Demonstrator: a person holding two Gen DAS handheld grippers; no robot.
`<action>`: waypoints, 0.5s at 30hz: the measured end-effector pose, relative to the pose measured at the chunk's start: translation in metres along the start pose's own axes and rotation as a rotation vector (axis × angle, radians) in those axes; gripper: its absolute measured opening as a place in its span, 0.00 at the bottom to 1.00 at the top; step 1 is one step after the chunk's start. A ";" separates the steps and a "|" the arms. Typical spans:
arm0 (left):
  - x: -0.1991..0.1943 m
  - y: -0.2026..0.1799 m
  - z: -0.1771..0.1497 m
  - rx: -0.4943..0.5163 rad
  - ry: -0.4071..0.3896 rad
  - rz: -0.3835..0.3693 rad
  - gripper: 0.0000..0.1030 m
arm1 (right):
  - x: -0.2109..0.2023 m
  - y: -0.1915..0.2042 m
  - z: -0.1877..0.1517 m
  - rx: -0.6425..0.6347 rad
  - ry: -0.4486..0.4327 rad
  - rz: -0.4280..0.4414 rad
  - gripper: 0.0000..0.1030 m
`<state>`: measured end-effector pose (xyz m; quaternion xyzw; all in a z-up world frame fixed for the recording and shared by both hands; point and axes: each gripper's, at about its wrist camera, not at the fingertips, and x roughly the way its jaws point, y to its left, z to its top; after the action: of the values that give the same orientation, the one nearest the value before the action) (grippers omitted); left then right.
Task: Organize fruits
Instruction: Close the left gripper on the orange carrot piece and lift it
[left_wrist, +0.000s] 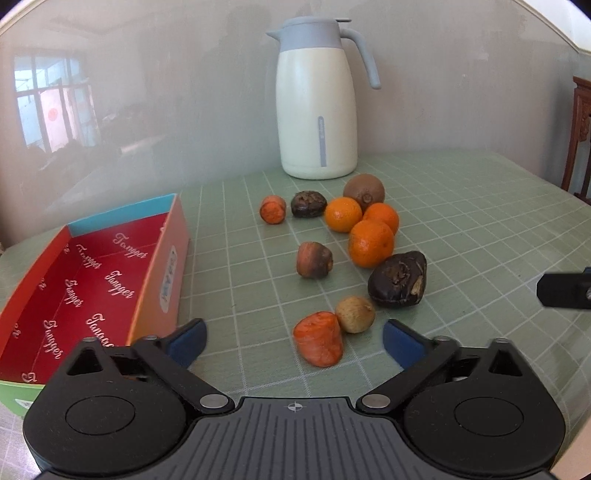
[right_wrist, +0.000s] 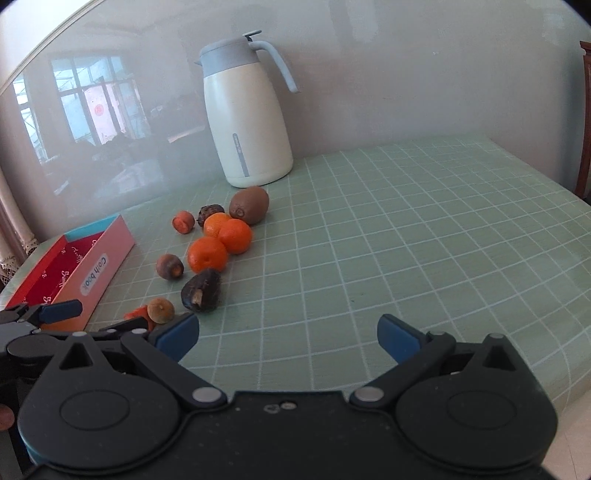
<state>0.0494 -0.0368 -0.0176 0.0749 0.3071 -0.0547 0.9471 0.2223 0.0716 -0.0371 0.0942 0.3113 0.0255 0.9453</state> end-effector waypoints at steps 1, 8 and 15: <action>0.003 -0.001 0.000 0.000 0.011 -0.009 0.76 | -0.001 -0.001 0.000 0.006 -0.003 0.003 1.00; 0.015 -0.004 -0.001 -0.030 0.047 -0.025 0.66 | -0.004 -0.009 0.002 0.037 -0.014 0.013 1.00; 0.018 -0.006 -0.002 -0.053 0.042 -0.046 0.32 | -0.004 -0.020 0.004 0.090 -0.005 0.016 1.00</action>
<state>0.0620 -0.0429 -0.0309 0.0439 0.3300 -0.0665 0.9406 0.2215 0.0505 -0.0353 0.1391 0.3088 0.0186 0.9407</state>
